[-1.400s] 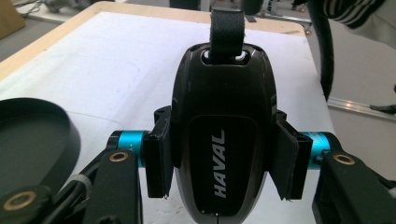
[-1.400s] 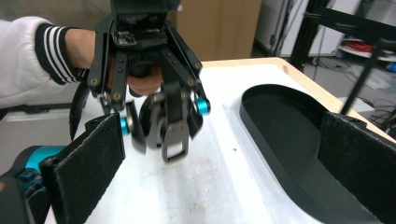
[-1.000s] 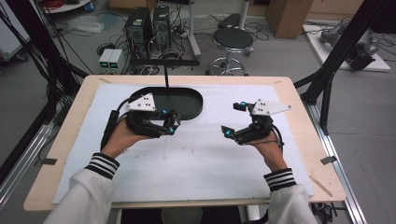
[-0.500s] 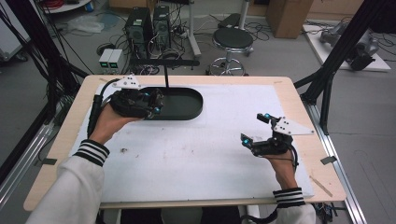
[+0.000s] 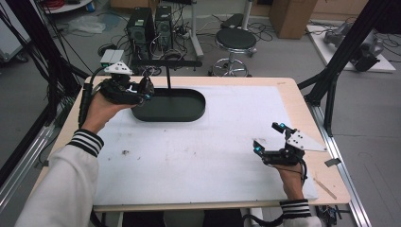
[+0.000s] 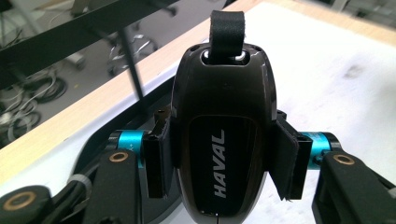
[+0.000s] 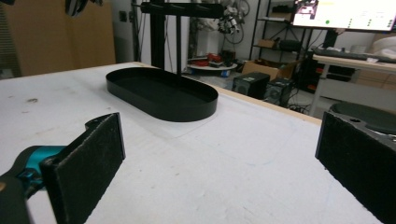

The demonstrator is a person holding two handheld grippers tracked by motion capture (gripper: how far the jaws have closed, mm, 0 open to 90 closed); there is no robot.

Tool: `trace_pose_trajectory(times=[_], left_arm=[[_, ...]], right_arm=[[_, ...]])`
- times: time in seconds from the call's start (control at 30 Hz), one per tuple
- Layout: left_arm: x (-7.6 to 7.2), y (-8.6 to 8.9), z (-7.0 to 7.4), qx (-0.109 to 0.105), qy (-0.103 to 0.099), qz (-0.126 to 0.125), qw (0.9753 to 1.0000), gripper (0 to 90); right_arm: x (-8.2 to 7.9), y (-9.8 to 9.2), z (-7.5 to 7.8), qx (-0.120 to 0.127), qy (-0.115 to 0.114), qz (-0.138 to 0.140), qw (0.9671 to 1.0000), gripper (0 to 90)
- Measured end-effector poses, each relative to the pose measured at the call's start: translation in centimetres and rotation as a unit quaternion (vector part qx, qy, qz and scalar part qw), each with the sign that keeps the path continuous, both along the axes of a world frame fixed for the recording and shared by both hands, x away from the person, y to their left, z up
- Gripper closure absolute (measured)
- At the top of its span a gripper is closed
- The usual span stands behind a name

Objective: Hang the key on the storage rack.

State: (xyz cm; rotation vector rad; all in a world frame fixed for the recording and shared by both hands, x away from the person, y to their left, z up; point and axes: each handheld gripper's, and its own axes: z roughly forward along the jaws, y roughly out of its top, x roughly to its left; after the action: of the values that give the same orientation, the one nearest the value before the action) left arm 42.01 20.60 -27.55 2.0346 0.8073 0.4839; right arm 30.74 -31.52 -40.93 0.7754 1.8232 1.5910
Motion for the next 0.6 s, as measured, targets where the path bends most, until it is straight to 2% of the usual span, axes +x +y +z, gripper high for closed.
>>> trace_pose_trajectory(times=[0.13, 0.23, 0.33, 0.4, 0.6], left_arm=[[0.6, 1.1, 0.7, 0.003, 0.0, 0.018, 0.9998, 48.7], [1.0, 1.6, 1.3, 0.016, 0.002, 0.036, 0.9992, 48.7], [1.5, 2.2, 1.6, 0.027, 0.007, 0.05, 0.9983, 48.8], [1.9, 2.4, 1.8, 0.027, 0.009, 0.056, 0.998, 48.7], [3.0, 2.8, 2.1, 0.04, 0.017, 0.075, 0.9962, 48.7]], right_arm=[[-0.4, -0.6, -0.7, 0.009, -0.005, -0.013, 0.9999, 0.4], [-0.7, -0.8, -1.0, 0.015, -0.004, -0.019, 0.9997, 0.4], [-0.9, -0.8, -1.4, 0.011, -0.01, -0.018, 0.9997, 0.4], [-1.0, -0.7, -1.6, 0.006, -0.014, -0.019, 0.9997, 0.4], [-1.3, -0.7, -2.2, 0.015, -0.012, -0.021, 0.9996, 0.4]])
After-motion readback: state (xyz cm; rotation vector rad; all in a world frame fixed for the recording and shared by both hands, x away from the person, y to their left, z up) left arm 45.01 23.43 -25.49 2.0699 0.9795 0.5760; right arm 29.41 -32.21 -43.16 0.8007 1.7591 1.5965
